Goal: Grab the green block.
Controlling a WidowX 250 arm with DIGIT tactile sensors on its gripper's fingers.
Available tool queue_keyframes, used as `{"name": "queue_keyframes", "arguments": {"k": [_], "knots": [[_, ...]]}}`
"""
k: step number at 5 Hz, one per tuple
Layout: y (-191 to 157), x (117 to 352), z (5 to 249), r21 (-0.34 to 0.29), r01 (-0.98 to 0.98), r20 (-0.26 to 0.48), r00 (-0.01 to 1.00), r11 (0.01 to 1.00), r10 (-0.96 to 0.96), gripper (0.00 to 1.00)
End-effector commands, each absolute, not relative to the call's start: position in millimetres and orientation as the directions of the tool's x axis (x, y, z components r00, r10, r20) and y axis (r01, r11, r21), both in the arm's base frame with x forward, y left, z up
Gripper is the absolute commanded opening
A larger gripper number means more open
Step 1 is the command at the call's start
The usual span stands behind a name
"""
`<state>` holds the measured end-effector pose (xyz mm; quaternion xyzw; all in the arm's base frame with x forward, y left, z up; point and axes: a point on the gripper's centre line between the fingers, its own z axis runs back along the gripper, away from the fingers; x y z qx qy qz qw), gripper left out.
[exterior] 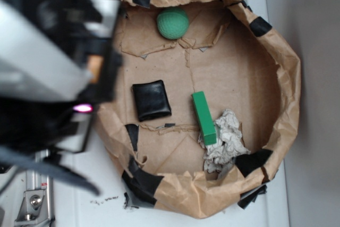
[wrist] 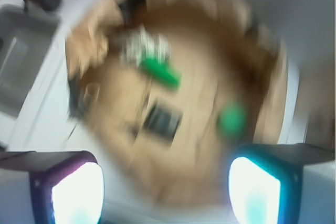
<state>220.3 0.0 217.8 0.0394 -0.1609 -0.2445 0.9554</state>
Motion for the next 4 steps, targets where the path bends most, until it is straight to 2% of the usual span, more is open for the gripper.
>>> {"name": "queue_keyframes", "arguments": {"k": [1, 2, 3, 4], "knots": [[-11, 306, 134, 0.174, 0.735, 0.32, 0.587, 0.655, -0.744, 1.0], [-27, 304, 99, 0.069, 0.86, 0.322, 0.46, 0.505, -0.828, 1.0], [-43, 282, 81, 0.034, 0.937, 0.275, 0.326, 0.348, -0.905, 1.0], [-45, 272, 70, 0.027, 0.95, 0.235, 0.295, 0.31, -0.926, 1.0]]}}
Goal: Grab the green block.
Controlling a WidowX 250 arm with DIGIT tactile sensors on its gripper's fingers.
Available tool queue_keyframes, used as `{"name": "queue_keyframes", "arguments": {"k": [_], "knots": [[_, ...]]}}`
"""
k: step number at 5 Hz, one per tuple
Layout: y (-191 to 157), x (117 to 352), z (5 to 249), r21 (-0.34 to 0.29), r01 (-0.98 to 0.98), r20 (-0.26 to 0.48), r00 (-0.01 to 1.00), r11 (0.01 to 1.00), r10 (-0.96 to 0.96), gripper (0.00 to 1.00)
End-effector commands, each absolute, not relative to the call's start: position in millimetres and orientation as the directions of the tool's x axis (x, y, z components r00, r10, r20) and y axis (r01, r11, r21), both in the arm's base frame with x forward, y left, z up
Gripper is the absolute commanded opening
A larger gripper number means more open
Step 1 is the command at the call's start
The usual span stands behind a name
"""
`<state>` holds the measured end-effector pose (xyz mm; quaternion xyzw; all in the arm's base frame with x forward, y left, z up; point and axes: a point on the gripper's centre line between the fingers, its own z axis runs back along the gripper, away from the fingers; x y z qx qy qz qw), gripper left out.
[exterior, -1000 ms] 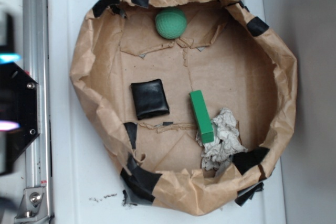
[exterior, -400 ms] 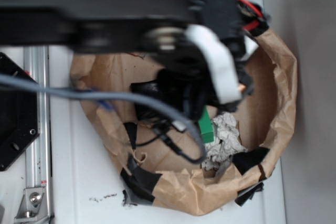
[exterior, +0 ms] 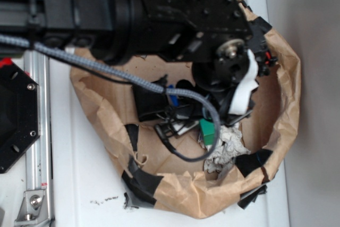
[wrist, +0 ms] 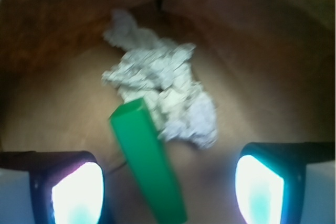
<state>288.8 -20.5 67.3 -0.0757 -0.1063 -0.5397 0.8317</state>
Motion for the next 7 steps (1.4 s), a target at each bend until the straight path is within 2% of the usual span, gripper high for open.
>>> {"name": "queue_keyframes", "arguments": {"k": [1, 2, 3, 4, 5, 6, 7], "knots": [[-42, 271, 59, 0.017, 0.948, 0.201, 0.307, 0.317, -0.93, 1.0], [-35, 268, 44, -0.009, 0.942, 0.167, 0.333, 0.337, -0.928, 1.0], [-39, 269, 35, -0.013, 0.931, 0.132, 0.363, 0.364, -0.923, 0.0], [-41, 271, 39, 0.02, 0.92, 0.143, 0.385, 0.392, -0.912, 0.0], [-39, 276, 47, 0.025, 0.891, 0.19, 0.441, 0.453, -0.877, 0.0], [-33, 284, 60, 0.035, 0.785, 0.168, 0.605, 0.618, -0.778, 0.0], [-15, 277, 109, 0.04, 0.61, 0.109, 0.784, 0.791, -0.611, 0.0]]}}
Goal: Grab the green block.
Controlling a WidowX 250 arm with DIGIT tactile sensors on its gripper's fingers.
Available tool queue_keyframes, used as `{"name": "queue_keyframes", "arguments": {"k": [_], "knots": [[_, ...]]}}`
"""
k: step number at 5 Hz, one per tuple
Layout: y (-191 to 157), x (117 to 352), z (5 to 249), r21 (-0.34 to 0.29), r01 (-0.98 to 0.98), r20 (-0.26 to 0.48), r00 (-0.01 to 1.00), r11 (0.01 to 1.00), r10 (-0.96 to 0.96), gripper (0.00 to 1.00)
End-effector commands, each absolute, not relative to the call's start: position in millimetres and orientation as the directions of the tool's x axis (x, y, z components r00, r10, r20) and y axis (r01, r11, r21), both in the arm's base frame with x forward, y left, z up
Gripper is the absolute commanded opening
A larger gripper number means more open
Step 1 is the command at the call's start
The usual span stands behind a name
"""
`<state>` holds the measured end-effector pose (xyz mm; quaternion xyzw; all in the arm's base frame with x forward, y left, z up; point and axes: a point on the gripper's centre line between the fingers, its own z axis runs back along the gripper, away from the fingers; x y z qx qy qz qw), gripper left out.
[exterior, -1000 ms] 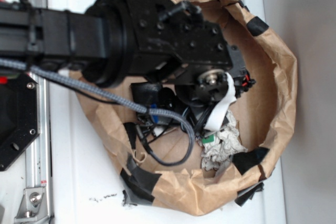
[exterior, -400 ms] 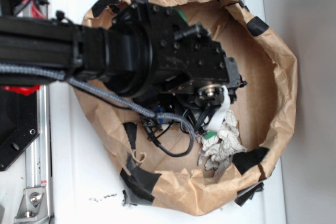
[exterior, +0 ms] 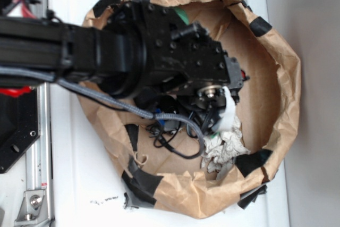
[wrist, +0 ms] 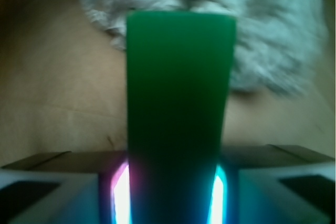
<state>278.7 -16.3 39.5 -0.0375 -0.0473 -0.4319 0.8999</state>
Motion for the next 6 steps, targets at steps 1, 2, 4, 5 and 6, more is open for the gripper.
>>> {"name": "queue_keyframes", "arguments": {"k": [1, 2, 4, 5, 6], "knots": [[5, 277, 153, 0.088, 0.396, 0.086, 0.911, 0.914, -0.403, 0.0], [5, 286, 163, 0.107, 0.156, 0.092, 0.982, 0.982, -0.166, 0.0], [13, 301, 146, 0.059, -0.006, 0.095, 0.996, 0.998, 0.0, 0.0], [14, 308, 146, 0.045, -0.025, 0.102, 0.995, 0.999, 0.02, 0.0], [13, 306, 146, 0.043, -0.027, 0.113, 0.993, 0.999, 0.022, 0.0]]}}
